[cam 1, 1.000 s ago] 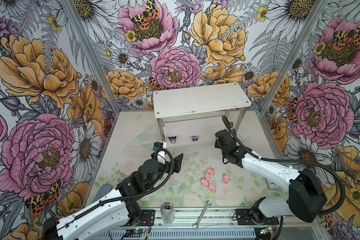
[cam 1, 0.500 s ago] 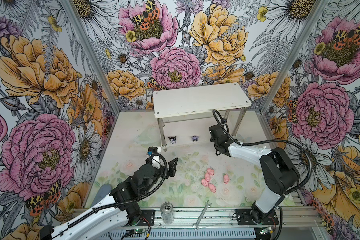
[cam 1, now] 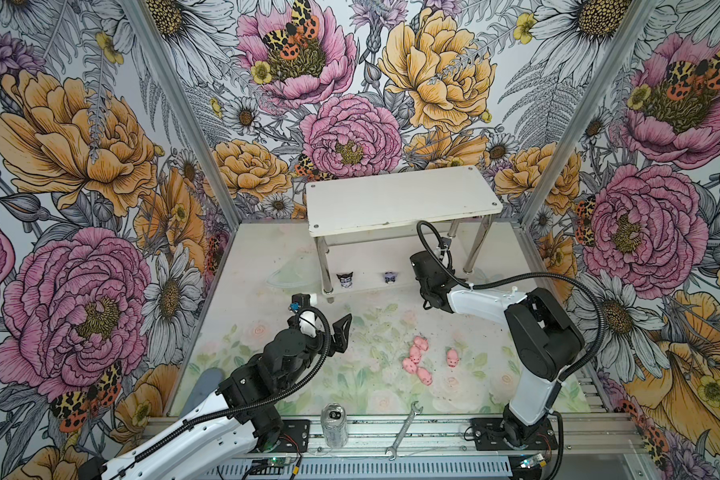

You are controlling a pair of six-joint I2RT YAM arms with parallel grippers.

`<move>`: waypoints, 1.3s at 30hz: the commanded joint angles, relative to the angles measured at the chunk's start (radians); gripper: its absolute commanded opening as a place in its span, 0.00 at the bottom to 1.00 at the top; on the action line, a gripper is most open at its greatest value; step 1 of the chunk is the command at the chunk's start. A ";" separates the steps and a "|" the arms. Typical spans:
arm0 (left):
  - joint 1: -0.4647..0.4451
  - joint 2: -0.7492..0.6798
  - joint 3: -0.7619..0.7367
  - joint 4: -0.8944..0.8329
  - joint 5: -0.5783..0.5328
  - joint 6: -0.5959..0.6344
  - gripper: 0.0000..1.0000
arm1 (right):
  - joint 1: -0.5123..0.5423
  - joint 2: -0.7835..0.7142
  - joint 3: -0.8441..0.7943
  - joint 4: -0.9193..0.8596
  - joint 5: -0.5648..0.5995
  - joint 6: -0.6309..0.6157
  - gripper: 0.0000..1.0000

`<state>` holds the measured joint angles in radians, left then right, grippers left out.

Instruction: Place and organize the plastic toys onto the shelf

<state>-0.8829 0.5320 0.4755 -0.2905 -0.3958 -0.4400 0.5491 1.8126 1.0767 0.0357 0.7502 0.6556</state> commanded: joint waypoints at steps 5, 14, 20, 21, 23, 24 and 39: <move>0.026 -0.020 -0.026 -0.013 0.043 -0.016 0.99 | 0.020 0.030 0.024 -0.025 0.031 0.048 0.23; 0.038 -0.041 -0.038 -0.013 0.061 -0.019 0.99 | 0.029 0.038 0.037 -0.075 0.062 0.078 0.49; 0.049 -0.056 -0.040 -0.030 0.063 -0.017 0.99 | 0.031 0.048 0.043 -0.083 0.058 0.097 0.59; 0.049 -0.059 -0.041 -0.033 0.063 -0.018 0.99 | 0.032 0.050 0.046 -0.083 0.057 0.097 0.59; 0.054 -0.064 -0.044 -0.036 0.063 -0.019 0.99 | 0.033 0.052 0.054 -0.088 0.054 0.098 0.61; 0.055 -0.066 -0.047 -0.036 0.063 -0.021 0.99 | 0.033 0.054 0.058 -0.089 0.052 0.098 0.61; 0.077 -0.070 -0.057 -0.033 0.084 -0.026 0.99 | 0.036 0.023 0.076 -0.091 0.014 0.064 0.13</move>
<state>-0.8169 0.4709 0.4297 -0.3183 -0.3378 -0.4477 0.5777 1.8507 1.1328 -0.0555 0.7765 0.7330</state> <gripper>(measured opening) 0.986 0.378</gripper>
